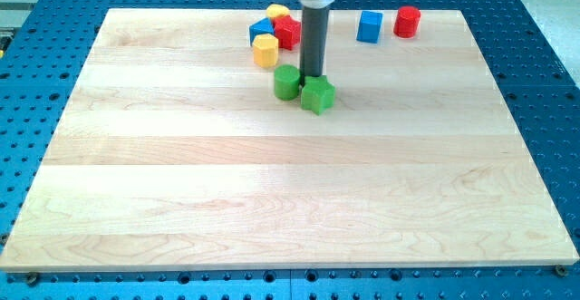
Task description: Move the green circle to the top left side of the board
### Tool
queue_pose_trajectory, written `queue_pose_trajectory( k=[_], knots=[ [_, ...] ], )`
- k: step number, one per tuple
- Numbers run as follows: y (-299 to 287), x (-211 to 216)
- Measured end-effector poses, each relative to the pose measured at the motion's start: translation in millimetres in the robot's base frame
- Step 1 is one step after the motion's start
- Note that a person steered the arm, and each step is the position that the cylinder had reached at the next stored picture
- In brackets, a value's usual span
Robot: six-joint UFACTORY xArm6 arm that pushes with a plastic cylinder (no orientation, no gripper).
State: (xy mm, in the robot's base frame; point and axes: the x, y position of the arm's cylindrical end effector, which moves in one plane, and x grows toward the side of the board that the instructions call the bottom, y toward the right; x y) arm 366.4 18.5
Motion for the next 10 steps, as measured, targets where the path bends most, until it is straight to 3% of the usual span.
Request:
queue_pose_trajectory(
  k=[1, 2, 3, 4, 5, 6, 8, 9, 10],
  knots=[
    [-68.0, 27.9],
    [-56.2, 43.5],
    [-89.6, 47.4],
    [-119.5, 24.3],
    [-101.7, 57.0],
    [-142.9, 62.3],
    [-140.0, 9.0],
    [-161.4, -48.7],
    [-171.1, -58.5]
  ],
)
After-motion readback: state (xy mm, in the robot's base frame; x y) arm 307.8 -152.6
